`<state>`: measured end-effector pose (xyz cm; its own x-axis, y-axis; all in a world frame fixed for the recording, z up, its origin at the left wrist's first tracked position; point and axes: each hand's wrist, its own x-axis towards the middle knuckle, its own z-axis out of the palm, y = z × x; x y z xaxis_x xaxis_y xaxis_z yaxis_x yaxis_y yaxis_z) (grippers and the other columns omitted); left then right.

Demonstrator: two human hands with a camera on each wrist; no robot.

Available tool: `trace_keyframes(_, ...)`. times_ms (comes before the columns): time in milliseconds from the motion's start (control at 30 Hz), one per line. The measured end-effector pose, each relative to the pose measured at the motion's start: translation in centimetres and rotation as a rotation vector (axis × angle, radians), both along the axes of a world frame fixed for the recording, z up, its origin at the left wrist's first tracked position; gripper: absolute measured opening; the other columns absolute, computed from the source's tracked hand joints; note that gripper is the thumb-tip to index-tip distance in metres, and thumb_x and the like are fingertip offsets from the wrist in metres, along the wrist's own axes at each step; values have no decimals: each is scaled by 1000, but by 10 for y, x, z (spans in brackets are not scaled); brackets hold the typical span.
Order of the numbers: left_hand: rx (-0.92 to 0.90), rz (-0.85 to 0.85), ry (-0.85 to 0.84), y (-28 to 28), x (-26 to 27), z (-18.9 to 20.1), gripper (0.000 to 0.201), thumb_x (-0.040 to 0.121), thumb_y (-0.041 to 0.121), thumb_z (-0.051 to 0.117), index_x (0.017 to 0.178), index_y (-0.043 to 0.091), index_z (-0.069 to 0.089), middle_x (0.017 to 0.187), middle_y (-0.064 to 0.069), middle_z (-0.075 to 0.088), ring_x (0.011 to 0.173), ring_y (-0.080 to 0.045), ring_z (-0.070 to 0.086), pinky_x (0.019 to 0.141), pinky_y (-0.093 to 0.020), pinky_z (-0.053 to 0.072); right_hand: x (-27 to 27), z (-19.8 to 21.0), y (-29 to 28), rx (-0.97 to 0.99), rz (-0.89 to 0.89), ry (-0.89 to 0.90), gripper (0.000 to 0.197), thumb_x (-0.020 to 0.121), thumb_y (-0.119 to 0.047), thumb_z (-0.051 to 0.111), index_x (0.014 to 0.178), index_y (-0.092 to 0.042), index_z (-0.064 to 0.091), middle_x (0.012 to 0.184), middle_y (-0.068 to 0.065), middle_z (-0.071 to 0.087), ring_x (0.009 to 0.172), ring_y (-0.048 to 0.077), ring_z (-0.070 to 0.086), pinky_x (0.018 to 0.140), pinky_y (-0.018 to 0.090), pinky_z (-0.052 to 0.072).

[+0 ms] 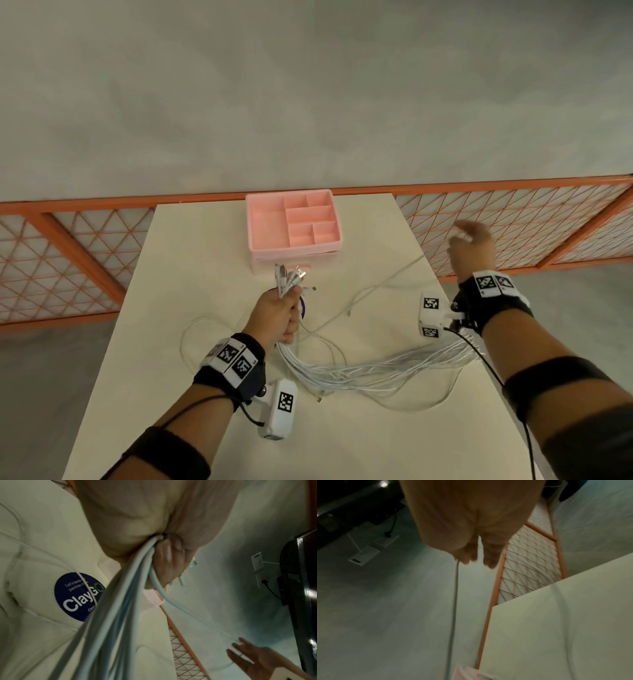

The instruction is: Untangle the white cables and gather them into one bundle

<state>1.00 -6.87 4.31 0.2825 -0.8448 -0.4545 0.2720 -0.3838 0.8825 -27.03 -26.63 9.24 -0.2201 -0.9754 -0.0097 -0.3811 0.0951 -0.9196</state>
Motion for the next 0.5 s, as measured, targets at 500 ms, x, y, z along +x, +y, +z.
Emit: trace_keyframes(500, -6, 203, 76, 7, 25, -11, 36, 102, 35, 53, 71, 19, 44, 56, 4, 28, 41, -9, 22, 39, -17, 19, -40, -41, 11, 439, -39, 443, 45, 95, -7, 48, 140, -3, 46, 129, 19, 56, 110, 36, 58, 95, 44, 50)
